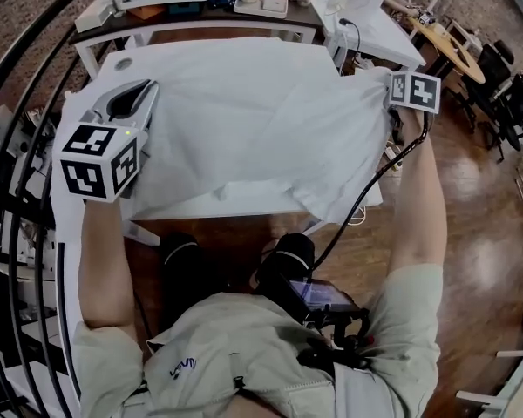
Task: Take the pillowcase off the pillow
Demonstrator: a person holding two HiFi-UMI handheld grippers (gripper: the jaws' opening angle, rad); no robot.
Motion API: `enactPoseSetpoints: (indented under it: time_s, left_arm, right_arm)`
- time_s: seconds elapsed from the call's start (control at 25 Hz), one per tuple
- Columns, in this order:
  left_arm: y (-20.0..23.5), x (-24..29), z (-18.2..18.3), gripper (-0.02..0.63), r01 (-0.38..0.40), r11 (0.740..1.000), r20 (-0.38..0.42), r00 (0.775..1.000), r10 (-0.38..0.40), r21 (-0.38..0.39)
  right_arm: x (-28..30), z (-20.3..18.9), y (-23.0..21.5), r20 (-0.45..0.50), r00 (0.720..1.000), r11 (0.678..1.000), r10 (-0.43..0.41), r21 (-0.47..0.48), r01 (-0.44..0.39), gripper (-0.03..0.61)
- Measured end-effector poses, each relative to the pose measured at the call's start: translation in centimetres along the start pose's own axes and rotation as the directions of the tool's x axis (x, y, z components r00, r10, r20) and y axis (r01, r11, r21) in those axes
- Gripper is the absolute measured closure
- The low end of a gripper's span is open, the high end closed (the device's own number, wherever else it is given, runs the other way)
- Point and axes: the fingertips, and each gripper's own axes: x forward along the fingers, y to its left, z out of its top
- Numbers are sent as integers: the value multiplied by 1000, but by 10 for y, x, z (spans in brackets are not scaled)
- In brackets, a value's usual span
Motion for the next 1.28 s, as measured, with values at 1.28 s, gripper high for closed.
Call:
enactPoseSetpoints:
  time_s: [1.28]
  left_arm:
    - [-102,-45,-46,546,205,932,-164,973,-161,298]
  right_arm:
    - [-187,-105,234,-153,863,564,482,-699,-439,572]
